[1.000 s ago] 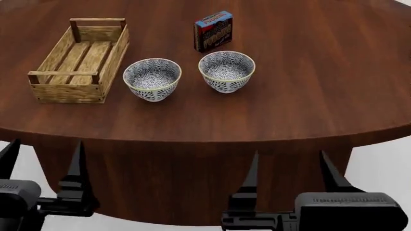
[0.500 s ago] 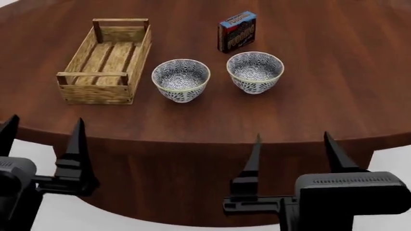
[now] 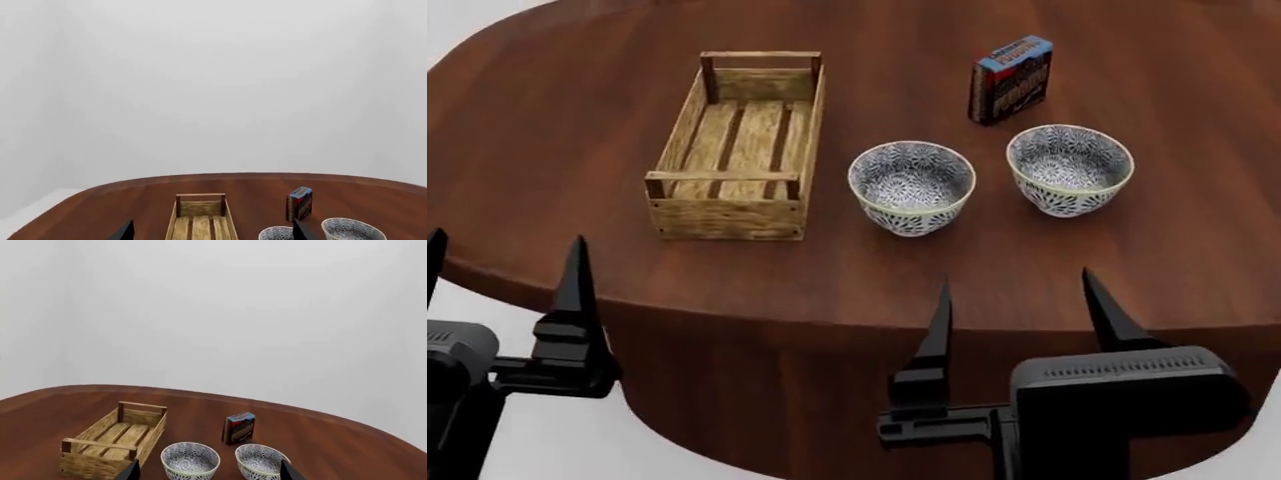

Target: Stack the left bowl on the right bowl and place them in the tray.

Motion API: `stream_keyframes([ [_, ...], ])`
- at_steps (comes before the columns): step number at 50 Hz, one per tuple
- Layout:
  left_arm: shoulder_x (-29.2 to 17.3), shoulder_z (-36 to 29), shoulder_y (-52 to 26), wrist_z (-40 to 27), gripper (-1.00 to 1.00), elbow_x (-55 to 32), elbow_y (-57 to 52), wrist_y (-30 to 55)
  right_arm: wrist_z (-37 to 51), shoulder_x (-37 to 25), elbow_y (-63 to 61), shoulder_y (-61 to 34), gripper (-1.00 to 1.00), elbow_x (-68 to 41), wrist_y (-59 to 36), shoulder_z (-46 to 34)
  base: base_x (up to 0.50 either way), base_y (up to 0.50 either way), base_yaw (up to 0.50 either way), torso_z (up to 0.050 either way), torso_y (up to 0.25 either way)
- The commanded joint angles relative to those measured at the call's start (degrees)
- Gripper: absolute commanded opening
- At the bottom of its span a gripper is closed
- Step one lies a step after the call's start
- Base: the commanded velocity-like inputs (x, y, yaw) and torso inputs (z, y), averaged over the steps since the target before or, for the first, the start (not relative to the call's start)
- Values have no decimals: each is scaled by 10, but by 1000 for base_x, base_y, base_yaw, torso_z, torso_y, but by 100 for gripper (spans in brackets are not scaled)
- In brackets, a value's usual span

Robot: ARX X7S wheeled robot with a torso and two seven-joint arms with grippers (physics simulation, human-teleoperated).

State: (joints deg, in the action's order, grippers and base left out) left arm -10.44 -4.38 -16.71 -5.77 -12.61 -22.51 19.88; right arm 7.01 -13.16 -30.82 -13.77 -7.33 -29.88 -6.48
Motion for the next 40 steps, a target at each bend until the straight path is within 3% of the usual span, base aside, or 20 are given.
stream_keyframes([
  [1, -2, -4, -3, -12, 100, 5, 8, -7, -3, -8, 0, 4, 100, 1, 19, -8, 438, 324, 0, 0, 0],
  [13, -6, -9, 1, -16, 100, 8, 7, -18, -4, -10, 0, 8, 100, -9, 31, -6, 489, 195, 0, 0, 0],
  [40, -19, -8, 29, -24, 100, -2, -19, -33, 5, -12, 5, 22, 100, -19, 45, -9, 500, 37, 0, 0, 1],
])
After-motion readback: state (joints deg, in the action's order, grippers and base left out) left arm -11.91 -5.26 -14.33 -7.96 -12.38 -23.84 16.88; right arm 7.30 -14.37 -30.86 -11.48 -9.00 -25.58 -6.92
